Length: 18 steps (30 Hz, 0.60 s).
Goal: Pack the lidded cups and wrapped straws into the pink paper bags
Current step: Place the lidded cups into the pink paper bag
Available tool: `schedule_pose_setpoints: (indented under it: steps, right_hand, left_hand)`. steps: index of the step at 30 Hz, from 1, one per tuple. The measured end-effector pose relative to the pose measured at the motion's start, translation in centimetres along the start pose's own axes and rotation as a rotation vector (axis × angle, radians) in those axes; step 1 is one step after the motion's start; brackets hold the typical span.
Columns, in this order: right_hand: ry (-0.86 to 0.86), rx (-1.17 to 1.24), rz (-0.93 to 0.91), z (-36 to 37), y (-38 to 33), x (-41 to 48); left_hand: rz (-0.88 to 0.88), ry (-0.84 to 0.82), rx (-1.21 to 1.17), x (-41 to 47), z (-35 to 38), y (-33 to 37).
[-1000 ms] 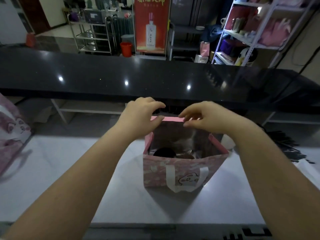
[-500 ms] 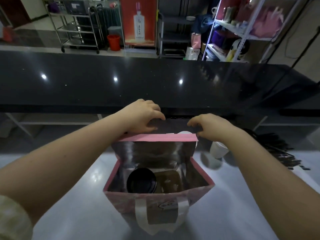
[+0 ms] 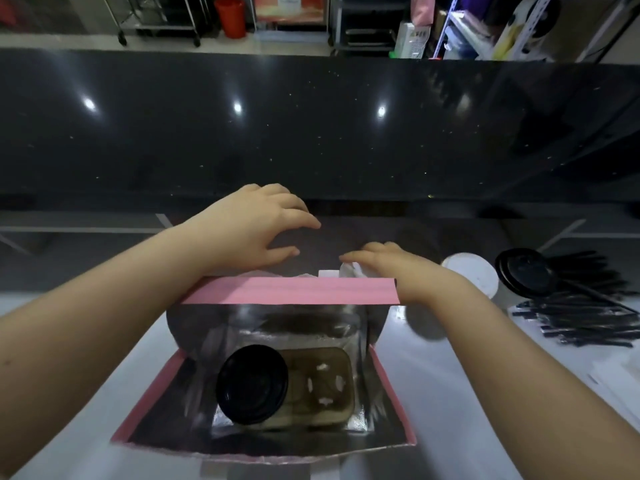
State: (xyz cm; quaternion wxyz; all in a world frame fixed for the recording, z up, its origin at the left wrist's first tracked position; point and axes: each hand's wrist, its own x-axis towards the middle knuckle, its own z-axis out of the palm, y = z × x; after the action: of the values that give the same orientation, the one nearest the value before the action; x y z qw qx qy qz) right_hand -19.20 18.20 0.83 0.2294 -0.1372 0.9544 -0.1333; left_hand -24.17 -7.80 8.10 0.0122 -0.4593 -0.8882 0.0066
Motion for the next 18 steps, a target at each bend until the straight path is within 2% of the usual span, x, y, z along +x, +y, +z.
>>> schedule_pose_setpoints:
  steps: [10,18]
  right_hand:
    - [0.176,-0.065,-0.025,-2.4,-1.1,-3.3]
    - [0.332,-0.068,0.084,-5.8,-2.6,-9.6]
  left_hand:
    - [-0.056,0.051,-0.025,-0.9,-1.1,0.4]
    - [-0.085,0.122,-0.033,-3.1,-4.0,1.3]
